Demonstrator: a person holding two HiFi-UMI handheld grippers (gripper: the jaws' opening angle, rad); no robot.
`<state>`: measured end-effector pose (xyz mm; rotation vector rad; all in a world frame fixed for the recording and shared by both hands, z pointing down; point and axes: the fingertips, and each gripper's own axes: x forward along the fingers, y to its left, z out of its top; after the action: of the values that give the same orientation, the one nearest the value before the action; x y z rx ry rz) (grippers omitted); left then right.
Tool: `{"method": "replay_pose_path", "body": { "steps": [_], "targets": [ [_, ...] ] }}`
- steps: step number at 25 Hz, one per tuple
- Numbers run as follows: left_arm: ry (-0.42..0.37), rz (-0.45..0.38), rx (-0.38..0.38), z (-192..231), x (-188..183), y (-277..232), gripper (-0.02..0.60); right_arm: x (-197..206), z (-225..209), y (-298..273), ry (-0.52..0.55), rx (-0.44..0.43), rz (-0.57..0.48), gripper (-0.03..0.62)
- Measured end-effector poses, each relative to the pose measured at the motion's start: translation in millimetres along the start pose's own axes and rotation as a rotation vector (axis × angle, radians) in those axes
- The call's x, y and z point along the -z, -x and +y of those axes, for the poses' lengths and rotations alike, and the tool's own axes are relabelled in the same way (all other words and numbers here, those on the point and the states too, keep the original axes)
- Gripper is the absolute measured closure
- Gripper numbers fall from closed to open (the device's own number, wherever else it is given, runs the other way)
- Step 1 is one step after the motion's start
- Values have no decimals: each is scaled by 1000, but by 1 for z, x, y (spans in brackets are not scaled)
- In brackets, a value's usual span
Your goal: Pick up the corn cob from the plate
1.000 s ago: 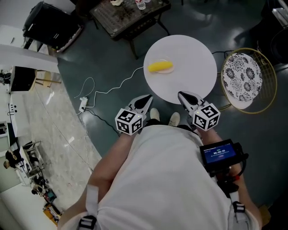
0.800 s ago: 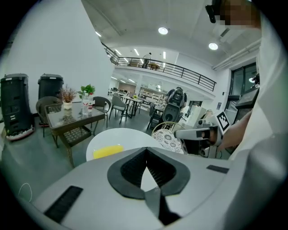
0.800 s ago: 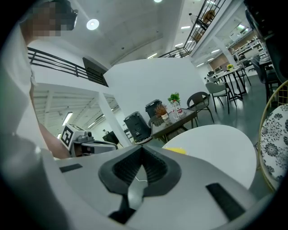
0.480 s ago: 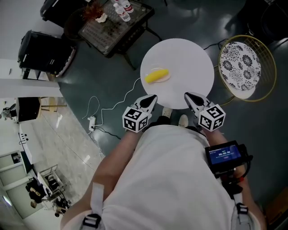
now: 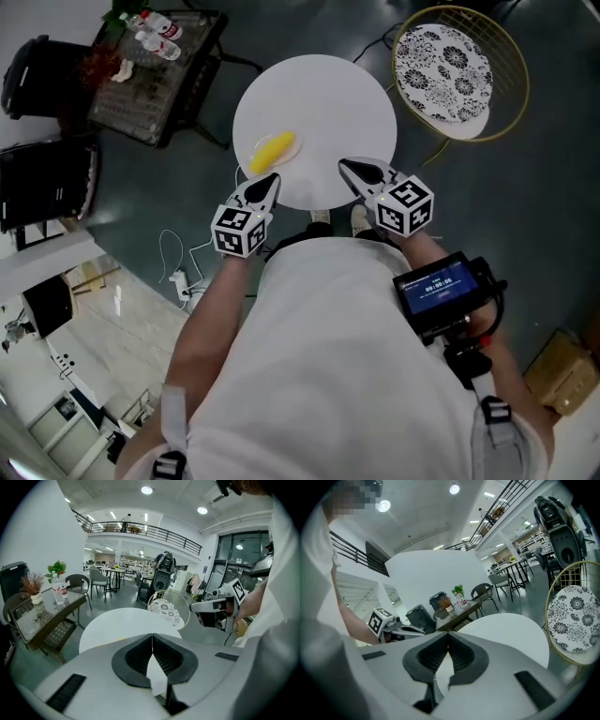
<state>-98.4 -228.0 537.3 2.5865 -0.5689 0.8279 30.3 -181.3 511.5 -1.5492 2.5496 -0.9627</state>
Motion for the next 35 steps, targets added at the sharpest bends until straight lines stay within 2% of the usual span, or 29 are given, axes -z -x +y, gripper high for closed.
{"method": "replay_pose_path", "body": {
  "steps": [9, 20, 24, 29, 31, 35],
  "targets": [
    [-53, 108, 34, 32, 20, -21, 574, 11, -11, -17, -37, 75, 6, 586],
    [-156, 235, 51, 75, 48, -32, 572, 22, -12, -41, -71, 132, -4, 586],
    [-212, 296, 64, 93, 58, -32, 572, 26, -6, -48, -91, 171, -17, 586],
    [-319, 386, 61, 111, 68, -50, 569, 29, -10, -48, -118, 201, -28, 586],
    [-353, 446, 70, 111, 74, -59, 502, 30, -14, -44, -127, 219, -33, 586],
    [-423, 527, 70, 112, 83, -77, 441, 33, -21, -37, -143, 256, -44, 586]
  ]
}}
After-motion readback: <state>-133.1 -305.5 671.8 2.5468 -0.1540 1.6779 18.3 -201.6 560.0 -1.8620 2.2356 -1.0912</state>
